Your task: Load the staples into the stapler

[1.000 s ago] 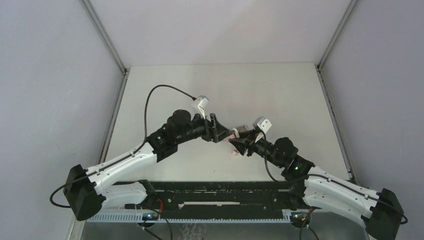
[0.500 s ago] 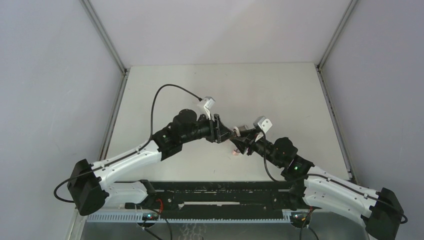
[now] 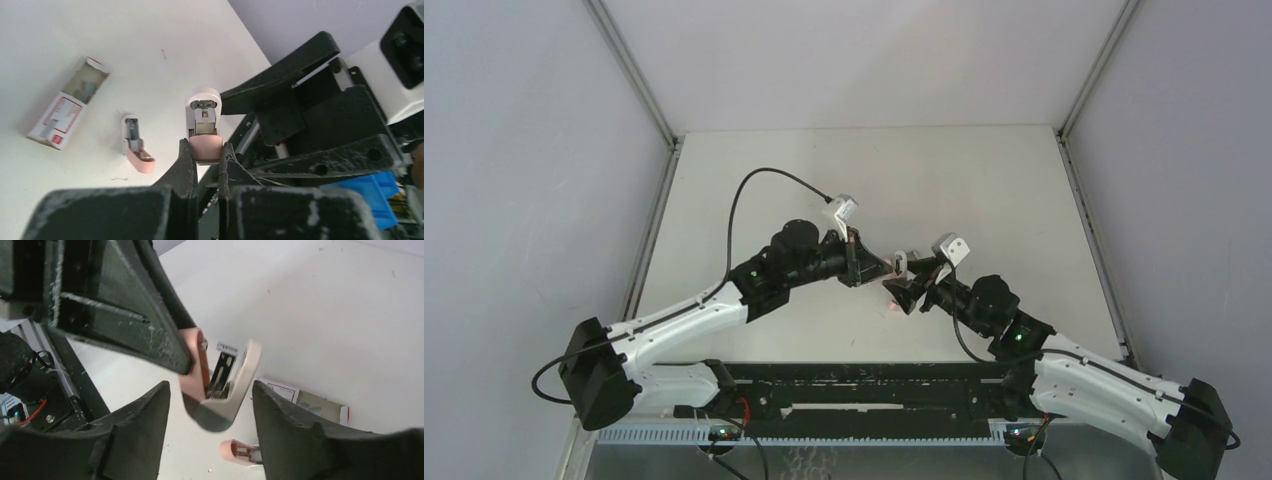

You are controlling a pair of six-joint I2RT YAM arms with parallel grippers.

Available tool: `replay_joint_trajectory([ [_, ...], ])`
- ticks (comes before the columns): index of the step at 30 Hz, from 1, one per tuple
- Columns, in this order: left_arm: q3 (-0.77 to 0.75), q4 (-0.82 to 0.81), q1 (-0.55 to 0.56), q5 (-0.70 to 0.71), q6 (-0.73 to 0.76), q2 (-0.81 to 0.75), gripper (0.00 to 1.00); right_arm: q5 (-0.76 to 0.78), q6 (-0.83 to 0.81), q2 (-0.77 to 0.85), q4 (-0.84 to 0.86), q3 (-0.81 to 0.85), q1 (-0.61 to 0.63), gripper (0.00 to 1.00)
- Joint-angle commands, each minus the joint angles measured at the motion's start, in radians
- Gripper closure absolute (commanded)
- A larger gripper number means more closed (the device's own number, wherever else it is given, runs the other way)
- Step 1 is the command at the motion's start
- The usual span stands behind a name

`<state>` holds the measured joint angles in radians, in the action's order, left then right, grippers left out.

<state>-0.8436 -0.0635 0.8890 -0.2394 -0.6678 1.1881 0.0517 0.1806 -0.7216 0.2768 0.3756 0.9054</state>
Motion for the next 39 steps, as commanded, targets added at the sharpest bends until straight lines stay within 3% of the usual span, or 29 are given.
replay_joint_trajectory([
  [1, -0.033, -0.001, -0.001, 0.080, 0.116, -0.066, 1.00, -0.037, 0.054, 0.084, -0.068, 0.051, -0.018, 0.35],
  [6, -0.029, 0.062, -0.001, 0.080, 0.268, -0.080, 1.00, -0.171, 0.201, 0.161, -0.159, 0.074, -0.153, 0.29],
  [9, -0.021, 0.091, 0.008, 0.055, 0.381, -0.081, 1.00, -0.294, 0.318, 0.149, -0.209, 0.098, -0.272, 0.33],
  [13, -0.015, 0.138, 0.070, 0.084, 0.549, -0.099, 1.00, -0.383, 0.409, 0.055, -0.338, 0.181, -0.369, 0.45],
  [21, -0.013, 0.174, 0.131, 0.155, 0.650, -0.093, 1.00, -0.588, 0.439, -0.146, -0.426, 0.262, -0.368, 0.55],
  [29, -0.020, 0.185, 0.187, 0.192, 0.683, -0.070, 1.00, -0.589, 0.452, -0.186, -0.412, 0.263, -0.341, 0.67],
  [39, -0.041, 0.208, 0.209, 0.218, 0.702, -0.044, 1.00, -0.608, 0.468, -0.199, -0.385, 0.263, -0.339, 0.65],
])
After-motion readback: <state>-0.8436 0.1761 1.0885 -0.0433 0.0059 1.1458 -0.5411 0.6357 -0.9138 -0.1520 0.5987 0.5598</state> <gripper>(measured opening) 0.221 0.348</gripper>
